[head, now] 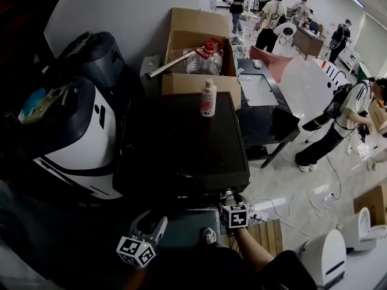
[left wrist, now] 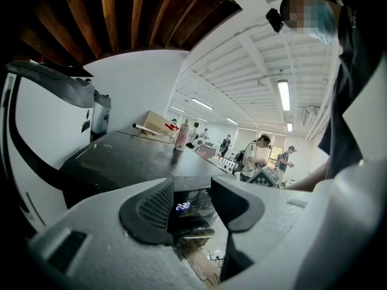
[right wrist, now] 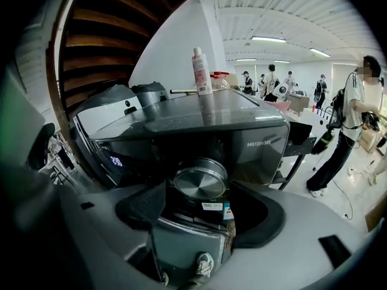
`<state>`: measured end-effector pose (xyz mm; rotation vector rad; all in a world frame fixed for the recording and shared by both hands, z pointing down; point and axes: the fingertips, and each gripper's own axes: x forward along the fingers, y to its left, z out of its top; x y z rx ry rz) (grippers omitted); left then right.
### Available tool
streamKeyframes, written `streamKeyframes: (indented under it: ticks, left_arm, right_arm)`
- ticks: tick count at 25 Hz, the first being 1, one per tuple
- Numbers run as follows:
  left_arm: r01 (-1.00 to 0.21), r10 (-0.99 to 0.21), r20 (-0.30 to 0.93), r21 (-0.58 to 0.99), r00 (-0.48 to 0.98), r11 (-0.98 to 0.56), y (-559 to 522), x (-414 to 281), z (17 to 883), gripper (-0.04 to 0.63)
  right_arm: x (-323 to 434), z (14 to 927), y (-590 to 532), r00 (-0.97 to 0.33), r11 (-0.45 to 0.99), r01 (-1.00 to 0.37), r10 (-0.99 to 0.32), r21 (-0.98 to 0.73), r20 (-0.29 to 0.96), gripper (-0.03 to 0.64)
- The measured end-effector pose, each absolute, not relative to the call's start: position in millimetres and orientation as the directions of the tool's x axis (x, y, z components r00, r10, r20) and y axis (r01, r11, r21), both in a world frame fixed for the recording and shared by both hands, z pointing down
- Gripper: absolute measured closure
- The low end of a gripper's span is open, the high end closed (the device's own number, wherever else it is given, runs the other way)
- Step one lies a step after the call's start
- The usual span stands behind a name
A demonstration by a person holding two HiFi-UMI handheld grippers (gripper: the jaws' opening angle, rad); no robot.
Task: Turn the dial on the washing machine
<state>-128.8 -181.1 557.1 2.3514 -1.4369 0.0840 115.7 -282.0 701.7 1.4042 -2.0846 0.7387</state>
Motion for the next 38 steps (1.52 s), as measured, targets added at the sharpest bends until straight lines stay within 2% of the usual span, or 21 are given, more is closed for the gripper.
streamKeyframes:
  ticks: [6, 14, 38]
  left_arm:
    - [-0.859, -0.837, 0.240, 0.290, 0.492, -0.421, -178, -132, 556, 0.407]
    - [-0.848, -0.826, 0.235, 0.291, 0.512, -0.442, -176, -131, 556, 0.407]
    - [-0.856, -0.835, 0.244, 0.305, 0.494, -0.417, -176, -135, 560, 0.407]
  right_arm:
    - [113, 677, -278, -0.316, 0.329, -0.939, -0.706, -0.102, 0.634, 0.304]
    - [94, 666, -270, -0.306, 0.436, -0.898, -0.717, 0.061, 0.626, 0.302]
    - [105, 689, -276, -0.304, 0.389, -0.921, -0.670, -0.029, 0.677, 0.287]
